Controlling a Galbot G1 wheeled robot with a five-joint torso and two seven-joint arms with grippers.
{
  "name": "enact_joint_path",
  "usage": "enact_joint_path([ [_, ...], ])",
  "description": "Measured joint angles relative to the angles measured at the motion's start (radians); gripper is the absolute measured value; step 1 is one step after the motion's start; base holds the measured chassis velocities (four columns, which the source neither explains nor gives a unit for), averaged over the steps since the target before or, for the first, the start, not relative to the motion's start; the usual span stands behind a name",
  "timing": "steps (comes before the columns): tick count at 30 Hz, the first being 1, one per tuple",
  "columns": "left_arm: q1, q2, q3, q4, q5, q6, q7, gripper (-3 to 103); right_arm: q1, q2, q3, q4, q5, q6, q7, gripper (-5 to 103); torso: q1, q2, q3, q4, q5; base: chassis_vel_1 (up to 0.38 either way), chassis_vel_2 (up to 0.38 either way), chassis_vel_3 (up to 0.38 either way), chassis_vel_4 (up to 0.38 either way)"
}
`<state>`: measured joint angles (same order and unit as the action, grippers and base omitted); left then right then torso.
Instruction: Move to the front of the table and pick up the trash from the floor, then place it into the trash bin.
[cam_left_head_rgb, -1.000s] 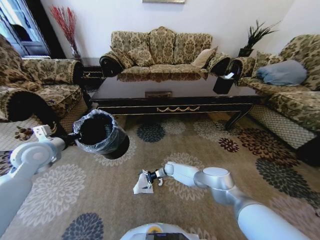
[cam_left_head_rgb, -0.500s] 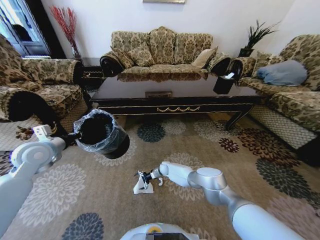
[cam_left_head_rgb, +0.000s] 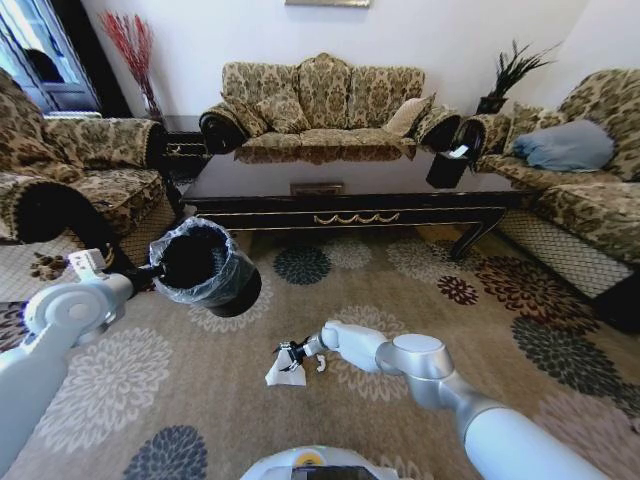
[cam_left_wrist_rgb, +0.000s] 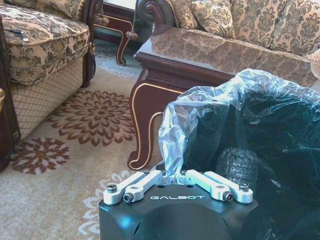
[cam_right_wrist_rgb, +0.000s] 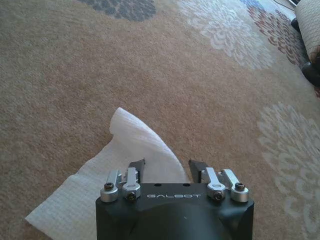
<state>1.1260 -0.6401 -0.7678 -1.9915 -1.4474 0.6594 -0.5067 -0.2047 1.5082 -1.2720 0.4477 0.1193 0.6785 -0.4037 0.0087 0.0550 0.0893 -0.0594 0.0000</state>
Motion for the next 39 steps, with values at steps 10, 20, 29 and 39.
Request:
enact_joint_path([
  [10, 0.001, 0.003, 0.0, -0.004, 0.0, -0.001, -0.002, 3, 0.008, -0.024, 0.013, 0.024, -0.001, 0.024, 0.001, 16, 0.0, 0.0, 0.0, 0.0, 0.0, 0.0, 0.0, 0.0, 0.0],
  [20, 0.003, 0.01, 0.001, -0.009, 0.0, -0.002, -0.005, 3, 0.033, -0.054, 0.027, 0.063, 0.004, 0.053, 0.011, 0, 0.0, 0.0, 0.0, 0.0, 0.0, 0.0, 0.0, 0.0, 0.0],
  [29, -0.003, 0.001, 0.017, -0.015, -0.003, -0.002, -0.01, 3, 0.132, -0.133, 0.125, 0.165, 0.01, 0.099, 0.053, 0, 0.0, 0.0, 0.0, 0.0001, 0.0001, 0.0, 0.0, 0.0, 0.0],
  [39, -0.003, -0.021, 0.035, -0.026, -0.016, 0.0, -0.024, 3, 0.186, -0.316, 0.254, 0.366, 0.12, 0.014, 0.211, 0, 0.0, 0.0, 0.0, -0.0002, 0.0004, 0.0, 0.0, 0.0, 0.0],
])
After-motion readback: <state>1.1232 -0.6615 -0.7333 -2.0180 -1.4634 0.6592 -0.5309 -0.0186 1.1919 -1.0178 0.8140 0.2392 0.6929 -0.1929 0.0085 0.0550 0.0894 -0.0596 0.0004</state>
